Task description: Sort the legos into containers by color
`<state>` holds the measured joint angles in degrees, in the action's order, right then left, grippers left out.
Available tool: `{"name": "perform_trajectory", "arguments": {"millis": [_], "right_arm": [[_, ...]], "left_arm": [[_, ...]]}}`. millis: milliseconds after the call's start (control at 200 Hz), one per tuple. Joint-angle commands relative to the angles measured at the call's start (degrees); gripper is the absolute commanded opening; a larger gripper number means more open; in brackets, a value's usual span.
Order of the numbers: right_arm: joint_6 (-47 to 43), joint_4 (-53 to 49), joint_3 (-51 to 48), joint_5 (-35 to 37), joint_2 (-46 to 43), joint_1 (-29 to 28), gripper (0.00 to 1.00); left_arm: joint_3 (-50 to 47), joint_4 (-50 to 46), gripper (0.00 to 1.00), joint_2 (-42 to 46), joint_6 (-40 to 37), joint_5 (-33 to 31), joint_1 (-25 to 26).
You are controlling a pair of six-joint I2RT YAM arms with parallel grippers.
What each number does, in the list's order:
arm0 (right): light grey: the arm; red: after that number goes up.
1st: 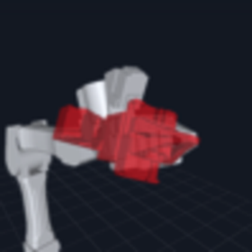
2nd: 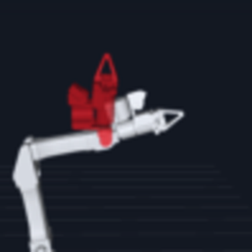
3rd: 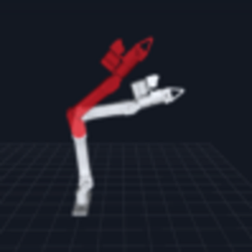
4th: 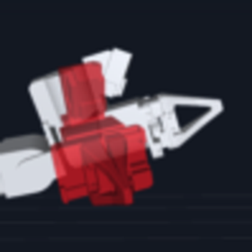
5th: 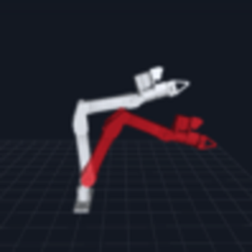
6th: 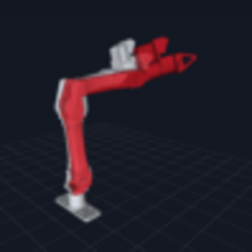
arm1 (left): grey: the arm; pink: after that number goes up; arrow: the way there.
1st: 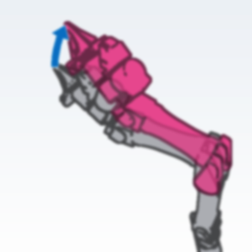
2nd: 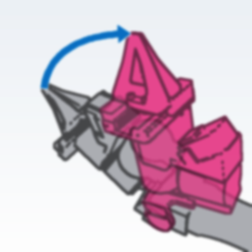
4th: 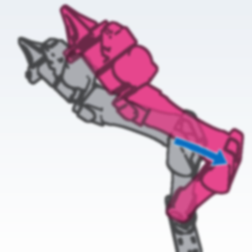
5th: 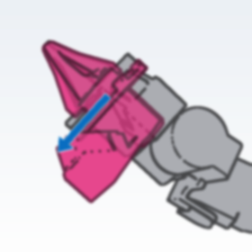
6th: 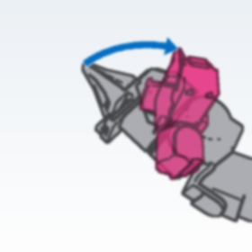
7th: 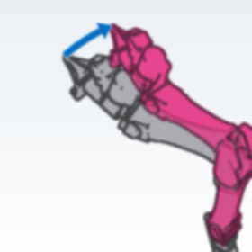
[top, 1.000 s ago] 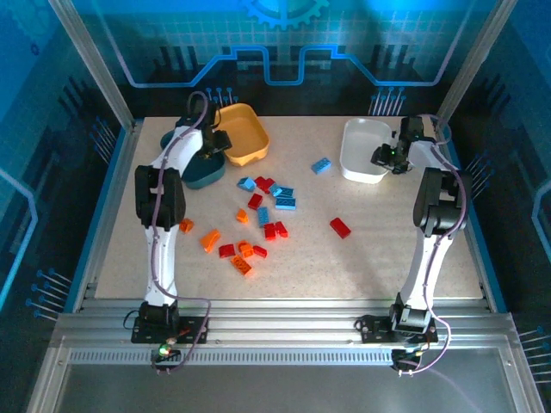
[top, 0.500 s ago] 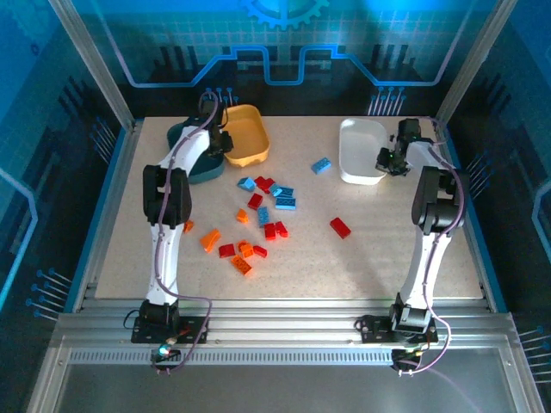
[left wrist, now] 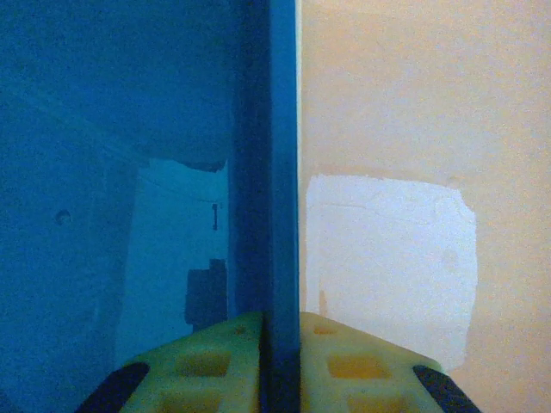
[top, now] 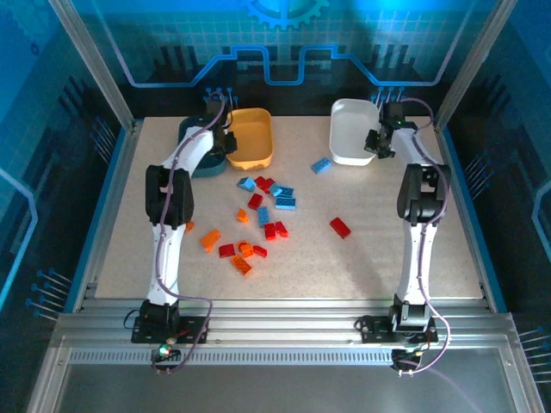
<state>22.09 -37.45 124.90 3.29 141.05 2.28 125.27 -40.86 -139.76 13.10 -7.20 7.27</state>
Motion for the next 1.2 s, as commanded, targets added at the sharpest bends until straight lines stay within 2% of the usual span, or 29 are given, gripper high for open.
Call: {"name": "perform_trajectory", "arguments": {"millis": [0, 110, 305, 575, 840, 1196], "right_arm": [[0.9, -10.7, 13.6, 1.9, 6.3, -2.4, 0.00], [0.8, -15.9, 22.2, 3.4, 11.6, -4.4, 0.00], [0.9, -16.8, 20.8, 2.8, 11.3, -6.8, 0.00], [0.3, -12.4, 6.1, 3.3, 3.2, -11.7, 0.00], [5.9, -4.7, -9.0, 3.5, -5.5, -13.4, 0.00], [8.3, -3.0, -10.9, 1.3, -6.2, -14.5, 0.00]], "left_arm": [[-0.1, -0.4, 0.17, 1.2, -1.0, 2.4, 0.4], [-1.1, -0.2, 0.16, 2.1, -0.6, 3.1, 0.4], [-1.8, -0.1, 0.16, 2.6, 0.1, 4.4, 1.3], [-5.7, 0.9, 0.14, 4.6, 2.5, 5.1, 3.3], [-12.5, 5.0, 0.12, 7.8, 3.0, 6.1, 4.7], [-10.0, 4.4, 0.16, 6.6, 2.6, 7.2, 5.5]]}}
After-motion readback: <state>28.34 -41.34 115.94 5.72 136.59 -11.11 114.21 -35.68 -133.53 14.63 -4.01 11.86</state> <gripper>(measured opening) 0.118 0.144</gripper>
